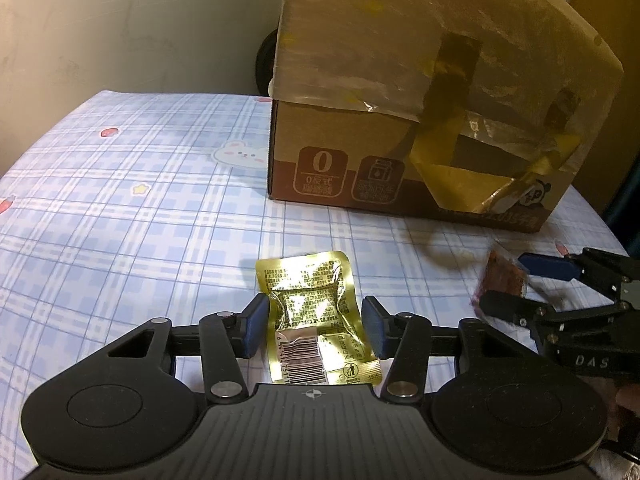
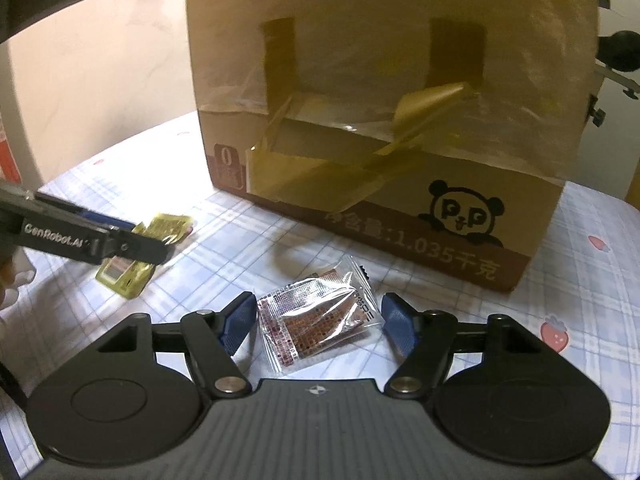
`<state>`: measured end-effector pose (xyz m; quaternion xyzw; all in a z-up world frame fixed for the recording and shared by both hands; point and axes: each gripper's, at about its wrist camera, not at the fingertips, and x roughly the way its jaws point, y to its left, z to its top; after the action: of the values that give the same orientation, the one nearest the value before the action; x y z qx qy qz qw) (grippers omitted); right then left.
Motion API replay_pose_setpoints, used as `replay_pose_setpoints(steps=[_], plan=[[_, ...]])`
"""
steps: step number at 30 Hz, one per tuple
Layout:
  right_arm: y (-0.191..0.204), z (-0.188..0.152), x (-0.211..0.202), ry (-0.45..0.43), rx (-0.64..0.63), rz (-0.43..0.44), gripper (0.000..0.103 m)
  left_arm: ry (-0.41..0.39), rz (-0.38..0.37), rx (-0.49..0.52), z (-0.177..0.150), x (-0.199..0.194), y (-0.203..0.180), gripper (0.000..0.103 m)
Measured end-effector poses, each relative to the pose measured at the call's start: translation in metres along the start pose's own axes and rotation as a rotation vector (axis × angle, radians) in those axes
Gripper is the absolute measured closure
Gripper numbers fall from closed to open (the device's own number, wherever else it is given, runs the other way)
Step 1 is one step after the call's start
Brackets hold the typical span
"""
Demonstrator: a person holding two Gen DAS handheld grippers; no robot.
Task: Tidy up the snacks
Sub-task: 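Grasp the clear brown jerky packet with the right tool while the left tool holds the gold packet, then carry both packets over the box and open both tools to drop them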
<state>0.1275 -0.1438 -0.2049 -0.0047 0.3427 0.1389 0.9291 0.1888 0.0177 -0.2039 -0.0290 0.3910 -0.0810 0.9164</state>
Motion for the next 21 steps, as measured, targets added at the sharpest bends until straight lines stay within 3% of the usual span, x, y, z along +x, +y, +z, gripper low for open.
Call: replay_pose_setpoints(steps=[11,21], plan=[[-0.004,-0.001,-0.013,-0.020,0.034,-0.016,0.032,-0.026,-0.014,0.022,0.001,-0.019,-0.008,0.051],[-0.024,0.005,-0.066,-0.083,0.085,-0.040,0.032,-0.080,-0.043,0.056,0.012,-0.046,-0.015,0.051]])
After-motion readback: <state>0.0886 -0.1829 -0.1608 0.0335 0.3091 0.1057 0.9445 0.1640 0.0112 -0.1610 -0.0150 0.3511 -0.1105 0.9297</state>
